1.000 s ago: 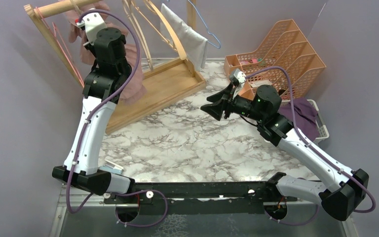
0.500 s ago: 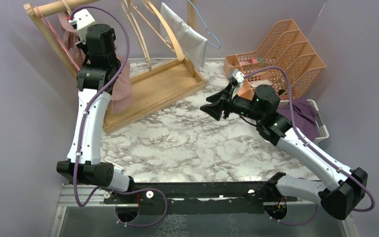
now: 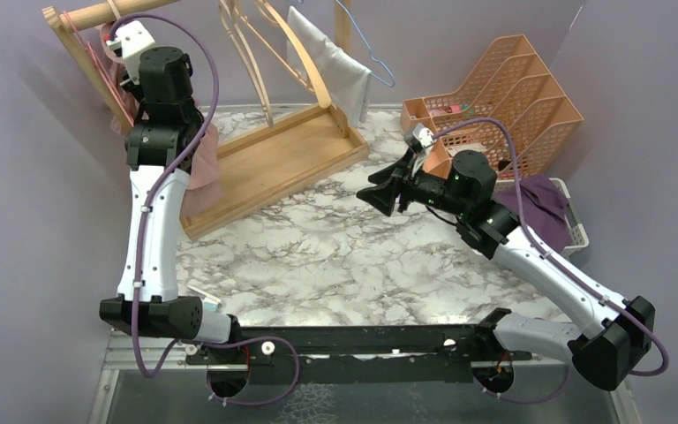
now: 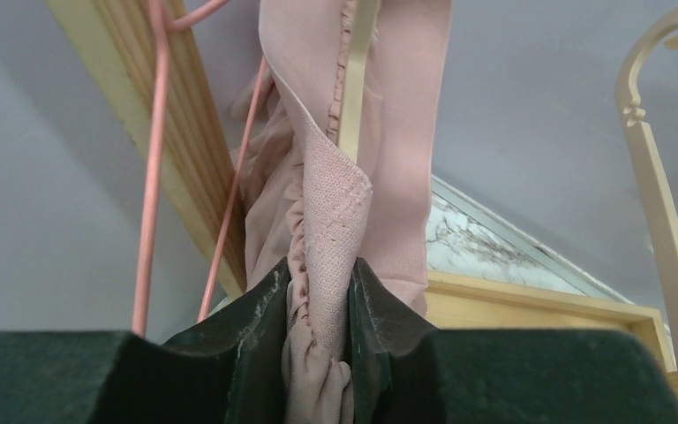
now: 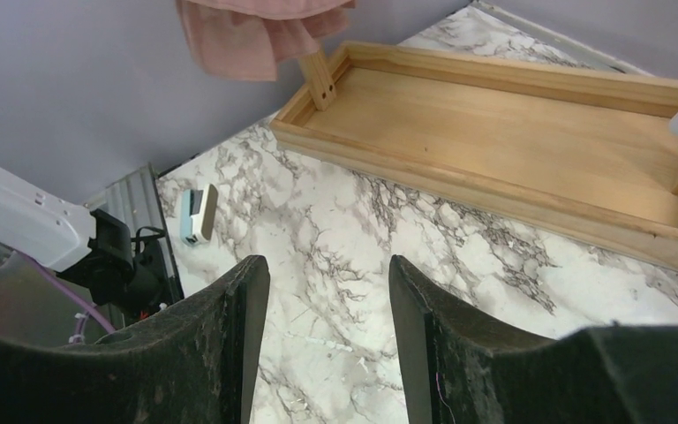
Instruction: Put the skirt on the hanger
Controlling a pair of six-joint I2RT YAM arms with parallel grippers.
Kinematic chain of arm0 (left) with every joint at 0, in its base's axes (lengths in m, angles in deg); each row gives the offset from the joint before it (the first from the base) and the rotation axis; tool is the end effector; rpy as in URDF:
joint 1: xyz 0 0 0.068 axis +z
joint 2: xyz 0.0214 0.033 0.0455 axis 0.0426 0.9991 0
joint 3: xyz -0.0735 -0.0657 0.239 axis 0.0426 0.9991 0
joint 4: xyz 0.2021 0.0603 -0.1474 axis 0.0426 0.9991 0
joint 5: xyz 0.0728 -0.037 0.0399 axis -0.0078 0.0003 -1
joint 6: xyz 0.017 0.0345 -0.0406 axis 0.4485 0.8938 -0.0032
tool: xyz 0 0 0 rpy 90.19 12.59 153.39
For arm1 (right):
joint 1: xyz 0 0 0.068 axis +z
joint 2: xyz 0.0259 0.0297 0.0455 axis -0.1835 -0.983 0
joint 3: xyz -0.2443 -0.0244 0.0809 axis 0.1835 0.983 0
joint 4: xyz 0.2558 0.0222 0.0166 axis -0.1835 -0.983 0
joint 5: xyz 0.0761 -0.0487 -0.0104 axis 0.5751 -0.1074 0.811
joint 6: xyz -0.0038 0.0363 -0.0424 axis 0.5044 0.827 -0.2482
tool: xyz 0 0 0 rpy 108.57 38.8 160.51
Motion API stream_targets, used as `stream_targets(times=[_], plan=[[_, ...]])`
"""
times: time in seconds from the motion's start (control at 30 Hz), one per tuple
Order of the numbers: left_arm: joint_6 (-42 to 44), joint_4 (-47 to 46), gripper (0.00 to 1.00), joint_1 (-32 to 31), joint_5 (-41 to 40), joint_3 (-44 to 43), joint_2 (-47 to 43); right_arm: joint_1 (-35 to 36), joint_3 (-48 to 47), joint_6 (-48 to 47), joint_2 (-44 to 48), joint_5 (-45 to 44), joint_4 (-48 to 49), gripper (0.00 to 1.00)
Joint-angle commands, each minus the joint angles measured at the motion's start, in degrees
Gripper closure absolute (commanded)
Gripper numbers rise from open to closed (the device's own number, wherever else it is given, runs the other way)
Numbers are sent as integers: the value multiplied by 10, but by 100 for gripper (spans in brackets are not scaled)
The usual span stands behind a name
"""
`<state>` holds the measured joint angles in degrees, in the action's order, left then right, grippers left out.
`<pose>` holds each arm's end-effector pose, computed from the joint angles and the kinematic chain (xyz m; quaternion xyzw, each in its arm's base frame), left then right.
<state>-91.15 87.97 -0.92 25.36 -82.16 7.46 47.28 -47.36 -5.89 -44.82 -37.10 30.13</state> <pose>0.2772 0.0089 0.4885 -0.2818 0.7147 0.1804 0.6142 0.2011 0.1724 0.3587 -0.3198 0.6496 0.4278 0.5411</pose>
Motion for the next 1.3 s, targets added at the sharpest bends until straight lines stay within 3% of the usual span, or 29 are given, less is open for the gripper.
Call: stream_targets(times=[0.0, 0.17, 0.43, 0.7, 0.97, 1.13, 1.27], plan=[[23, 3, 64, 12, 15, -18, -23, 3, -26, -8, -4, -24, -18, 43], [42, 9, 42, 14, 58, -48, -23, 3, -48, -11, -5, -59, -42, 43], [99, -4, 25, 14, 208, -79, -78, 3, -138, 3, -41, -250, -166, 41], [172, -12, 23, 13, 431, -21, -157, -10, -178, 61, -70, -471, -264, 40], [186, -32, 22, -39, 641, 89, -214, -189, -180, 175, -100, -487, -371, 36], [186, -49, 22, -99, 755, 184, -232, -236, -127, 222, -98, -589, -455, 33], [148, -93, 24, -135, 841, 271, -241, -261, -50, 230, -75, -603, -450, 28]])
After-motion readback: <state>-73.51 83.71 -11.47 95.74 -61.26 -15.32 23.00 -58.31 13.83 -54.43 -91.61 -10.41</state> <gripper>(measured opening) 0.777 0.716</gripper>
